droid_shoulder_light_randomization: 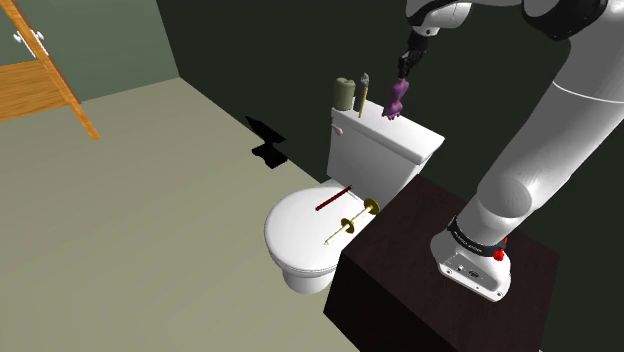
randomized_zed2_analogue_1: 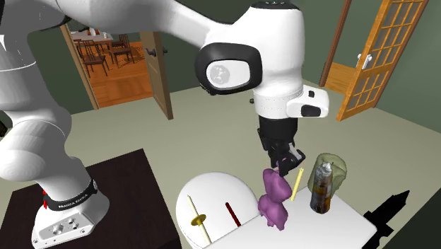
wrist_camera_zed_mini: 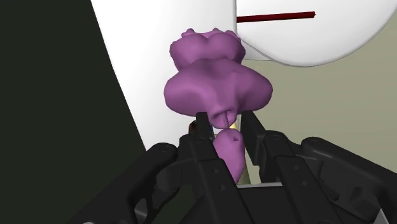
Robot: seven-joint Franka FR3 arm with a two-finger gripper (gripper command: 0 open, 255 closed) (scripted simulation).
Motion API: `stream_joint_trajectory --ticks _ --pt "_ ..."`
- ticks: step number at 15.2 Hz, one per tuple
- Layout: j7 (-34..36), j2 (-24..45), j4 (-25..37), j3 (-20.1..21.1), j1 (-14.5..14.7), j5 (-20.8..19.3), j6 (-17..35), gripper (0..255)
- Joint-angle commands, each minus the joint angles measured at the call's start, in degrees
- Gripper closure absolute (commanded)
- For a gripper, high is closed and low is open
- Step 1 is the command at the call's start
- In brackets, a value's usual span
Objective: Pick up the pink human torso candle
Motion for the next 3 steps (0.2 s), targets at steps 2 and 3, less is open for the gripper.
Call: stream_joint_trajectory --ticks 2,3 --pt "0.3 -0.5 1.3 0.0 0.0 -0.4 -1.7 255" --pt "0.3 -0.5 1.3 0.0 0.0 -0.4 -1.7 255"
